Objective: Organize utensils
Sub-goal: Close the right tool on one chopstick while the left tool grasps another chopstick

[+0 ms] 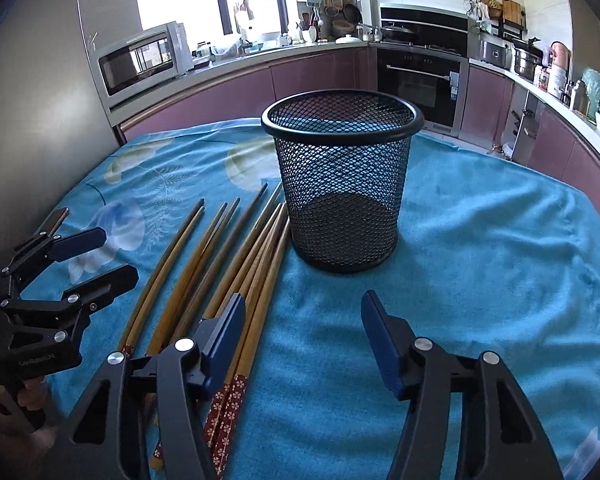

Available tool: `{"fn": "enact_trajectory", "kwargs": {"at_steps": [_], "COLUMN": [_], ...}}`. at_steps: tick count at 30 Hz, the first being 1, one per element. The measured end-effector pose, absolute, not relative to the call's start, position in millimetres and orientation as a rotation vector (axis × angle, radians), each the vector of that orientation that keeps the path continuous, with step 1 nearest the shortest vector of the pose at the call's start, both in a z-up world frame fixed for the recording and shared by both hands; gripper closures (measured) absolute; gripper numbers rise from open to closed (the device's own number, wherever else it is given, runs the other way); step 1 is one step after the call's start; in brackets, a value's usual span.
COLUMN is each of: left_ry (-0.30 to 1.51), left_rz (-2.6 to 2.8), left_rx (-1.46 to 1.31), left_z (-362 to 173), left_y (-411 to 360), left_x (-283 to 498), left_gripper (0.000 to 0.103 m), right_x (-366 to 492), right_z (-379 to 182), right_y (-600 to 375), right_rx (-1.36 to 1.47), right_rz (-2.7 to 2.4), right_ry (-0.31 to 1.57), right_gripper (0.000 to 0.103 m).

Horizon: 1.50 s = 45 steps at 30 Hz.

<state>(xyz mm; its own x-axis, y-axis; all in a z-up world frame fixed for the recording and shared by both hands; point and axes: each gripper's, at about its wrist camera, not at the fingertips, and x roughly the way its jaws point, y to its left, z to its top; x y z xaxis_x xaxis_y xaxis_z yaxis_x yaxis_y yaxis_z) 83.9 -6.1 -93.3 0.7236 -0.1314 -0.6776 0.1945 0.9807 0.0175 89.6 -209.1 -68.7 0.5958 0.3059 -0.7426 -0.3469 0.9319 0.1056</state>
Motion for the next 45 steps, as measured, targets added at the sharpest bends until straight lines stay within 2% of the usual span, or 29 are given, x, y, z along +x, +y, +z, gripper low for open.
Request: {"fn": "enact_trajectory", "kwargs": {"at_steps": [3,7,10,13,20,27,29,32,35,36,37,45], "left_ry": [0.801,0.879,0.893,0.902,0.937,0.955,0.965,0.964,0.958,0.955,0.95,0.915], "left_rz": [-0.221,-0.271,-0.29,-0.312,-0.396,-0.438,-0.426,-0.401,-0.373,-0.361,-0.344,-0.282], "left_rx": [0.069,0.037,0.025,0.01,-0.045,-0.032,-0.014,0.028,0.051,0.056,0.051,0.025], "left_z": [-101.0,-110.2,-112.1,-112.2,-110.1,-109.7,-110.0,-108.8,-108.6,-109.2,-108.9,-105.2], "left_y": [-5.4,0.2,1.7,2.1,10.3,9.1,7.3,0.7,-5.1,-5.3,-5.4,-4.8], "left_x": [89.7,102.4,107.0,107.5,105.7,110.6,114.8,120.0,123.0,123.2,122.8,115.5], "left_gripper": [0.041,0.053,0.055,0.062,0.084,0.086,0.082,0.082,0.085,0.086,0.088,0.094], "right_x": [93.4,96.4,98.8,100.5,104.4,106.7,109.2,113.8,116.1,116.6,117.4,110.5], "right_z": [-71.8,-75.5,-78.6,-79.4,-80.4,-80.8,-81.0,-81.1,-81.7,-81.9,-82.3,-76.5], "right_y": [-205.8,-201.3,-199.0,-195.4,-191.7,-191.8,-189.5,-186.9,-187.8,-189.9,-191.4,-201.7], "right_rx": [-0.058,-0.076,-0.091,-0.105,-0.129,-0.133,-0.14,-0.138,-0.104,-0.086,-0.07,0.01], "right_rz": [0.387,0.4,0.399,0.397,0.396,0.399,0.402,0.404,0.422,0.435,0.443,0.464], "right_ry": [0.883,0.906,0.917,0.92,0.926,0.931,0.934,0.933,0.939,0.946,0.951,0.926], "right_gripper": [0.058,0.061,0.061,0.061,0.067,0.07,0.069,0.07,0.085,0.093,0.096,0.097]}}
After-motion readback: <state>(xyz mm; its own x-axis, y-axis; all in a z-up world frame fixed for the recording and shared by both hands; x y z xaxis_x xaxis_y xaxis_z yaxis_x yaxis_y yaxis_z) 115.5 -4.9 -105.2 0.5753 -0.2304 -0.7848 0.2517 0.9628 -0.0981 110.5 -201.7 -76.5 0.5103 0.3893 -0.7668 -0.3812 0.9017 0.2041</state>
